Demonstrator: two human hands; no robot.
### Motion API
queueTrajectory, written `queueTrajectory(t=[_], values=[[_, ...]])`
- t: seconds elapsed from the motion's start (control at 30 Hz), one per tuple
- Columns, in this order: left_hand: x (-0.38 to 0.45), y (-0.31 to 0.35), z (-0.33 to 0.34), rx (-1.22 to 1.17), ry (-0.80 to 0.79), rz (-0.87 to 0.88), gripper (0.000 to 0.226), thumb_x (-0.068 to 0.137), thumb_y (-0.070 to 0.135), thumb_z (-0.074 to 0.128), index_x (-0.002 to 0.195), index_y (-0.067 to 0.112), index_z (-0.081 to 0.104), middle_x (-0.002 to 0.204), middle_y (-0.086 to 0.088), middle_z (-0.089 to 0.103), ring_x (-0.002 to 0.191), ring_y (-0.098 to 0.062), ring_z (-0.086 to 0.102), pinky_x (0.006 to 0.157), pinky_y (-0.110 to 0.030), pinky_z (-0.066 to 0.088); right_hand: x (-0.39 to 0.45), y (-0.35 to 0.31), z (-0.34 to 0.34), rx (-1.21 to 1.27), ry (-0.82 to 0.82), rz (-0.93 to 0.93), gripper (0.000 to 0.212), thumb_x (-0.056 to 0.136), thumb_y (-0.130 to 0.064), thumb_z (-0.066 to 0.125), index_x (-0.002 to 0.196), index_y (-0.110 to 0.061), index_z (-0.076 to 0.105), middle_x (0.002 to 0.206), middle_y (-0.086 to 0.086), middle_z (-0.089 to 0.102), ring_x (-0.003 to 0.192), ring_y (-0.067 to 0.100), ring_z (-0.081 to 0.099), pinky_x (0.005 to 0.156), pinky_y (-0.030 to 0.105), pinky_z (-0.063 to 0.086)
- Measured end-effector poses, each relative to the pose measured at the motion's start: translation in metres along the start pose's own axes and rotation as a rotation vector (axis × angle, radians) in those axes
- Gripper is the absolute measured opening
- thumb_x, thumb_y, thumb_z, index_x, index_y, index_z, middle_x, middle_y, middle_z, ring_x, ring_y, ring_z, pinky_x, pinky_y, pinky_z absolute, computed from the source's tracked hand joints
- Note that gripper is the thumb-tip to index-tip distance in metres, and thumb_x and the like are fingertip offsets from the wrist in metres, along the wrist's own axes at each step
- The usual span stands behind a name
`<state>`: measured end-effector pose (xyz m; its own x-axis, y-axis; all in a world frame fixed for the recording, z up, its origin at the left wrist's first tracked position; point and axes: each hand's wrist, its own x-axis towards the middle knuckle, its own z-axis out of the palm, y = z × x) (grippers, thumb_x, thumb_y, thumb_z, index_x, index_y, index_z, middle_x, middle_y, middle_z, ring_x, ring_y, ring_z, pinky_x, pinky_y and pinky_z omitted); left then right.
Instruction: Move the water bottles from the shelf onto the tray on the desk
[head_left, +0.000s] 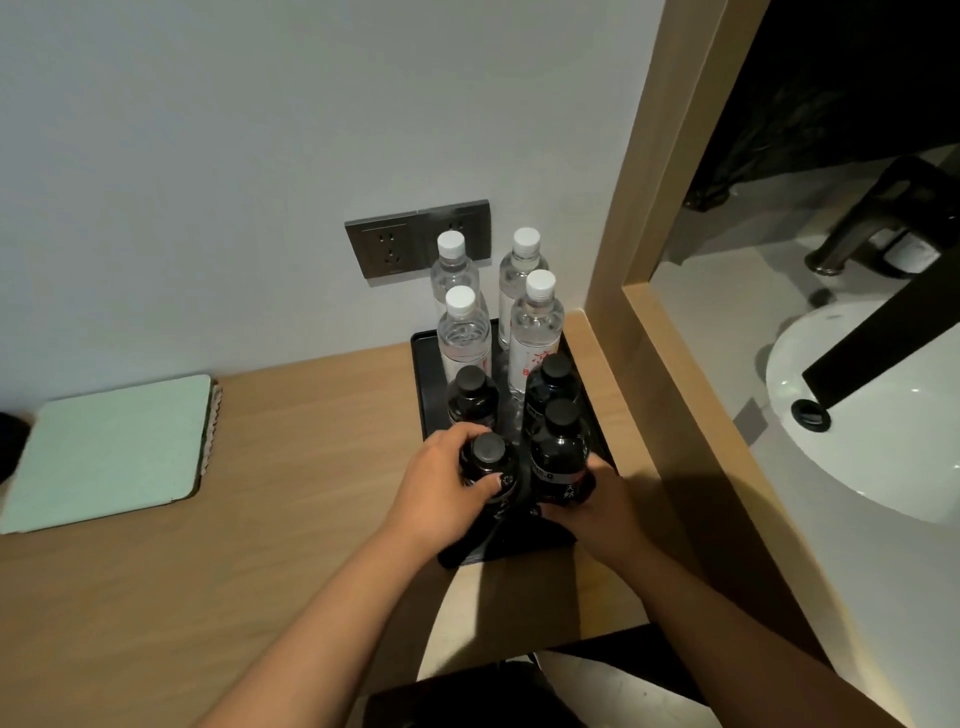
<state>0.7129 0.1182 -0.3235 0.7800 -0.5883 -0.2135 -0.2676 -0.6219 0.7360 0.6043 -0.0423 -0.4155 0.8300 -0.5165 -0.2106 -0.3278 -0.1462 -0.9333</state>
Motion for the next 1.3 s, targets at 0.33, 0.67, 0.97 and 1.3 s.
queueTrajectory(t=[0.33,0.67,0.97,1.3], values=[[0.002,-0.008,0.003,0.001,0.016,0.072,0.042,0.083,0.019,0.069,0.122,0.03,0.055,0.118,0.004,0.056,0.112,-0.01,0.052,0.099,-0.025,0.041,0.014,0.015,-0.007,-0.078,-0.047,0.017,0.064,0.068,-0.004,0.081,0.119,-0.027,0.05,0.109,-0.01,0.057,0.11,0.007,0.05,0.093,0.025,0.039],[0.001,-0.008,0.006,0.017,0.038,0.056,0.045,0.083,0.021,0.068,0.125,0.03,0.054,0.121,0.004,0.054,0.113,-0.01,0.05,0.093,-0.015,0.032,0.016,0.013,-0.013,-0.157,-0.123,0.013,0.06,0.07,-0.005,0.078,0.114,-0.032,0.047,0.107,-0.014,0.058,0.113,0.009,0.051,0.094,0.026,0.041],[-0.002,-0.009,0.009,-0.019,0.045,0.037,0.048,0.085,0.02,0.066,0.13,0.029,0.05,0.128,0.002,0.05,0.119,-0.011,0.047,0.097,-0.016,0.031,0.013,0.015,-0.009,-0.233,-0.116,0.057,0.056,0.071,-0.006,0.076,0.123,-0.008,0.054,0.104,-0.003,0.063,0.109,0.015,0.058,0.079,0.007,0.042],[-0.007,-0.012,0.007,-0.036,0.047,0.004,0.059,0.085,0.029,0.066,0.139,0.019,0.043,0.134,-0.002,0.052,0.126,-0.019,0.048,0.106,-0.037,0.04,-0.018,-0.031,-0.014,-0.222,0.074,-0.011,0.079,0.071,-0.001,0.066,0.141,-0.02,0.033,0.142,0.005,0.037,0.136,0.02,0.029,0.114,0.035,0.023]])
